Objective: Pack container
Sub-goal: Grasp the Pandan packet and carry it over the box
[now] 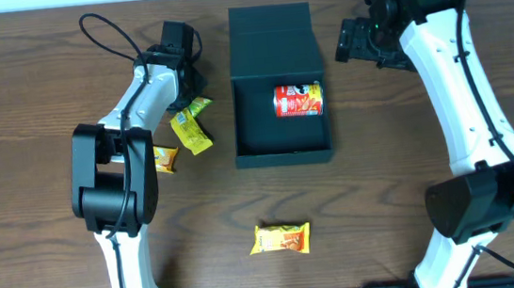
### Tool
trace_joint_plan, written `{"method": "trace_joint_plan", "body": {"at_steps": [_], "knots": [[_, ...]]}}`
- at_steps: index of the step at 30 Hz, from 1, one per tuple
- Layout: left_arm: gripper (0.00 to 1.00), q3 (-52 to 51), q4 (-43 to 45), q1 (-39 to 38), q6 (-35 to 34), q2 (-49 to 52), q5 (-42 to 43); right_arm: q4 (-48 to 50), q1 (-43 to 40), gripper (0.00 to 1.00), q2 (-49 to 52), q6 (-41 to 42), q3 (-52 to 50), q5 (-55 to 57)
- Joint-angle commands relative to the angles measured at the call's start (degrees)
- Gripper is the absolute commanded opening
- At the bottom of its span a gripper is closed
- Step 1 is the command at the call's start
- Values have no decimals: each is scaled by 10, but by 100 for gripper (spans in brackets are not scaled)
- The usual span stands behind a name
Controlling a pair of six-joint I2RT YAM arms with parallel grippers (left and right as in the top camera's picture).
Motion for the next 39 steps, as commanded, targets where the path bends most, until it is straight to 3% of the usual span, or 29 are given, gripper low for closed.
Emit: {"method": "trace_joint_plan", "body": {"at_steps": [1, 22, 28, 39], "knots": [[19, 10, -1, -2, 18, 3, -8, 0, -1, 99, -3, 0, 2, 10], [10, 11, -103, -38, 295, -142, -13, 27, -1, 99, -2, 0, 2, 9], [7, 11, -137, -92, 339, -160, -15, 31, -1, 99, -2, 0, 2, 9], [6, 11, -142, -170, 354, -160, -34, 30, -1, 99, 1, 0, 2, 9]]}}
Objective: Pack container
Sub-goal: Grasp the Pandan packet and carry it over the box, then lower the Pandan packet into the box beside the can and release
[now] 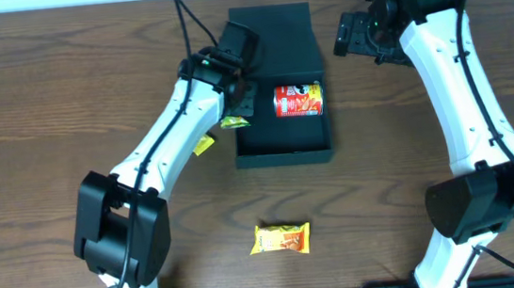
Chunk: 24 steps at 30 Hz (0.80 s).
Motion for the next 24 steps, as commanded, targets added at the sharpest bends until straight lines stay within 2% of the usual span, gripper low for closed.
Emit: {"method": "trace_joint_plan", "body": {"at_steps": [1, 15, 24], "knots": [[6, 11, 0, -8, 10, -16, -16, 0, -1, 99, 1, 0, 2, 8], [6, 20, 33, -62, 16, -21, 20, 4, -1, 99, 1, -1, 2, 9], [6, 20, 43, -68, 19, -20, -23, 3, -1, 99, 1, -1, 0, 9]]}}
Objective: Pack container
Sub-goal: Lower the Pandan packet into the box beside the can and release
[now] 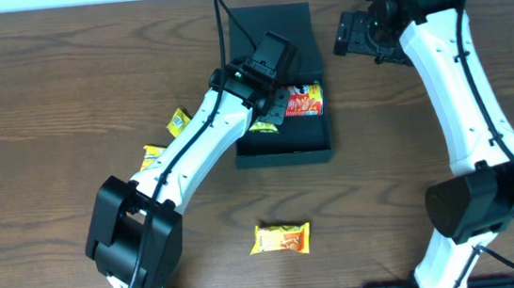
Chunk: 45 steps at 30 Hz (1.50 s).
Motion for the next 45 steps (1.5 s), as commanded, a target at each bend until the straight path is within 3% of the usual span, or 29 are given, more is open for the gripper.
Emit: {"method": "trace_joint_plan", "body": {"at_steps": [1, 30, 37, 41, 43, 45], "knots": [[6, 16, 5, 2, 13, -20, -39, 0, -1, 99, 1, -1, -2, 8], [6, 16, 98, 2, 23, 102, -37, 14, -1, 99, 0, -26, -59, 3], [6, 17, 82, 13, 23, 34, -39, 17, -1, 99, 0, -26, -59, 3], [6, 17, 1, 20, 10, -33, -53, 19, -1, 99, 0, -26, -59, -7], [15, 17, -76, 26, -127, -70, -125, 23, -1, 99, 0, -26, -59, -12], [58, 17, -142, 33, -258, -102, -161, 25, -1, 99, 0, -26, -59, -12]]}}
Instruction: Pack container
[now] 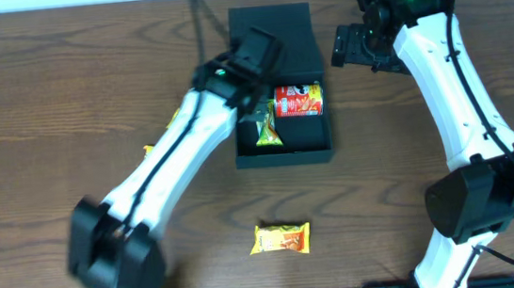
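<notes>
The dark box [284, 155] lies open at the table's middle, its lid [269, 25] folded back. Inside are a red snack pack [299, 100] at the far right and a yellow-green packet [268, 132] lying left of centre. My left gripper [254, 95] hovers over the box's far left part, just above that packet and apart from it. It is blurred and looks open. My right gripper [343, 47] hangs open and holding nothing beside the box's far right corner.
An orange-yellow packet [281, 239] lies near the front edge. Two more yellow packets [172, 122] peek out from behind my left arm, left of the box. The left arm crosses the table diagonally from the front left.
The yellow-green packet now lies on the box floor, free of my left gripper. The left gripper has drawn back a little toward the box's far left. The right arm barely shifted.
My left gripper was down among the yellow packets left of the box. Then it was at the box's left wall with a yellow-green packet, then inside the box with it. Now the packet rests in the box beside the red pack.
</notes>
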### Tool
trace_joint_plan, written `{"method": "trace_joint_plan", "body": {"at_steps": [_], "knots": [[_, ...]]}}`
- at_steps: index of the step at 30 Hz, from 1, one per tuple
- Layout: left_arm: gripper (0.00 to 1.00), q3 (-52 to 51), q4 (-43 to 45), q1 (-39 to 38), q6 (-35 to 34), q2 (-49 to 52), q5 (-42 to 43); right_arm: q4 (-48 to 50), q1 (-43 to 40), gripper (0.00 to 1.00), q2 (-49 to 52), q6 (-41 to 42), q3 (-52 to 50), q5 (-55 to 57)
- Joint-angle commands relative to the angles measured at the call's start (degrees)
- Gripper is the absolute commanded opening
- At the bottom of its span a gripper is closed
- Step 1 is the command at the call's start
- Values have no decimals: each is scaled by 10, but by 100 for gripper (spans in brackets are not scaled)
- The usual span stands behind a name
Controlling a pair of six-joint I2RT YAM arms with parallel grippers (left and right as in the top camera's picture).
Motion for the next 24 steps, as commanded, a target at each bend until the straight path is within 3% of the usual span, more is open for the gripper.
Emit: {"method": "trace_joint_plan", "body": {"at_steps": [1, 4, 8, 15, 19, 24], "knots": [[79, 11, -56, 17, -207, -49, -63, 1, -1, 99, 0, -9, -3, -2], [96, 7, -104, 23, -263, -56, -37, 2, -1, 99, 0, -9, -3, -2], [95, -36, -82, 24, -316, -48, -41, 3, -1, 99, 0, -9, -3, -2], [95, -189, 64, 63, -311, -48, -2, 1, -1, 99, 0, -9, -3, -2], [95, -236, 127, 100, -309, -48, 54, 1, -1, 99, 0, -9, -3, -2], [95, -257, 167, 128, -309, -47, 40, 2, -1, 99, 0, -18, -3, -2]]}}
